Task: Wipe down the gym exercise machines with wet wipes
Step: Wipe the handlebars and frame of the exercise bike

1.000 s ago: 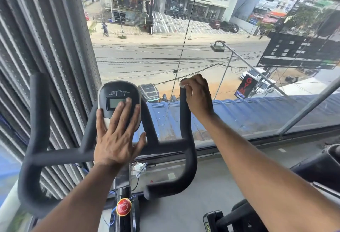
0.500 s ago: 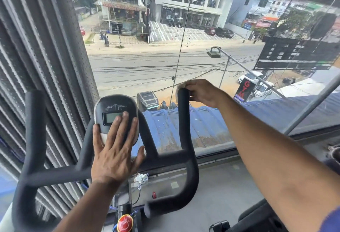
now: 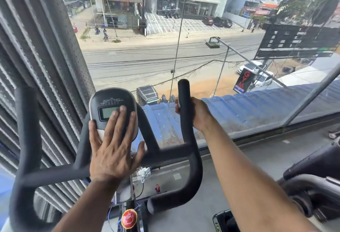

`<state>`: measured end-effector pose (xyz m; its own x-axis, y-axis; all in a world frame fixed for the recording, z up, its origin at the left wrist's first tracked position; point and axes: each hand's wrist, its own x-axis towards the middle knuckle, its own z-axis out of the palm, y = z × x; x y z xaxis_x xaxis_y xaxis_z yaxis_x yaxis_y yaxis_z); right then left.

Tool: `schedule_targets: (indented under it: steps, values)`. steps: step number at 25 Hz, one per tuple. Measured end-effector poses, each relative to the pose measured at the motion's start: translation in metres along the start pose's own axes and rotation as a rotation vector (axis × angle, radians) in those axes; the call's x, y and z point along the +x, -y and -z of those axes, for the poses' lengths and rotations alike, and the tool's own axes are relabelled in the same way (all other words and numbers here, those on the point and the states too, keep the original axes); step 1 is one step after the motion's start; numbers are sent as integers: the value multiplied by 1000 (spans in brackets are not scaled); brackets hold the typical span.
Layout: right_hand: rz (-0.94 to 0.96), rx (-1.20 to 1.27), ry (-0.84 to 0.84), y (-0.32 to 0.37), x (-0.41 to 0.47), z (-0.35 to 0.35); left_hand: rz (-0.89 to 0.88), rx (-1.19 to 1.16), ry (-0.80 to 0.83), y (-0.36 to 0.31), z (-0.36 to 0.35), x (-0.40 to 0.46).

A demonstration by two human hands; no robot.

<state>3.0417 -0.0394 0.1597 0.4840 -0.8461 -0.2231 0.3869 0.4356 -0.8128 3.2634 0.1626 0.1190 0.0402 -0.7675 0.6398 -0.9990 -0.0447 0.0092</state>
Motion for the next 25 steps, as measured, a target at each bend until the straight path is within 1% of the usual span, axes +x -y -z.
schedule_targets:
  steps: [2,7,12,17,23,25]
  values:
    - [11,-19,19,-2,0,0,-1,4,-2,2,0,1]
    - [118,-88,25,34,18,-19,-14,8,11,2,0,1]
    - [33,-129,99,17,3,-3,-12,24,12,2,0,1]
    - [-13,-229,119,-6,-13,18,-8,0,1,2,0,1]
    - [-89,-297,65,-22,-37,17,-3,-9,22,1,2,3]
    - [-114,-252,41,-36,-45,22,-5,-19,24,0,2,1]
